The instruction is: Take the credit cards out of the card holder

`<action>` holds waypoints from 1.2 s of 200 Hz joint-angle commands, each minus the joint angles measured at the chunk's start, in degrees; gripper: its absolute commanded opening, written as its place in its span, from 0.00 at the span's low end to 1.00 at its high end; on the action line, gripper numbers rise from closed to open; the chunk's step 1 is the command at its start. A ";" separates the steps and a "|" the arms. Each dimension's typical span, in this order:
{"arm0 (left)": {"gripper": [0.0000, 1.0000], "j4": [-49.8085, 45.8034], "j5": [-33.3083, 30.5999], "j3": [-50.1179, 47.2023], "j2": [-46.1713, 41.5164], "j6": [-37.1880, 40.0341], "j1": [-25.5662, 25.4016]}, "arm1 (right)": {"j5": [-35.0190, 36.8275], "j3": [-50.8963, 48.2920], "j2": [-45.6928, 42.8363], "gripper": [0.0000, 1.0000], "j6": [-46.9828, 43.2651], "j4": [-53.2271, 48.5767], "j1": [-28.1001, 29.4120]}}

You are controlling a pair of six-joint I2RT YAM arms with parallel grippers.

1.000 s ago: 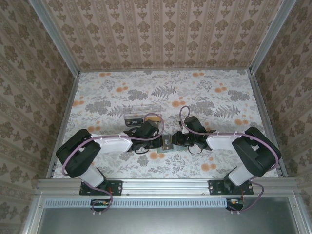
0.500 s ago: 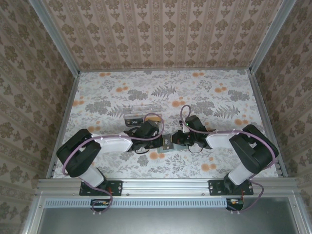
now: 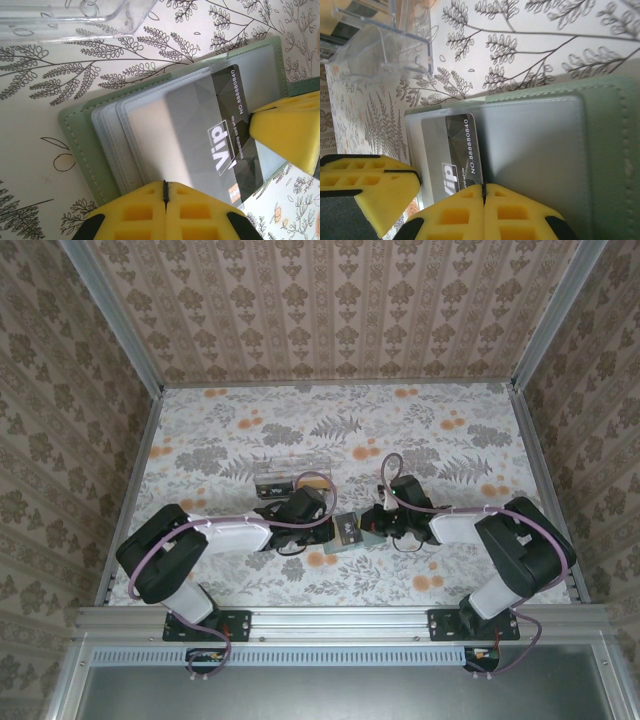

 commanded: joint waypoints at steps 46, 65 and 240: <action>0.01 -2.33 0.71 -0.07 0.42 -0.31 0.28 | -2.79 -1.48 -0.56 0.00 -0.68 1.60 -1.30; 0.03 -3.20 0.18 1.31 -1.26 0.30 -0.58 | -3.39 -1.48 -0.23 0.00 -0.67 2.02 -1.30; 0.02 -4.51 1.42 6.47 7.26 1.21 -1.89 | -5.79 -1.96 2.56 0.18 0.53 5.46 -1.30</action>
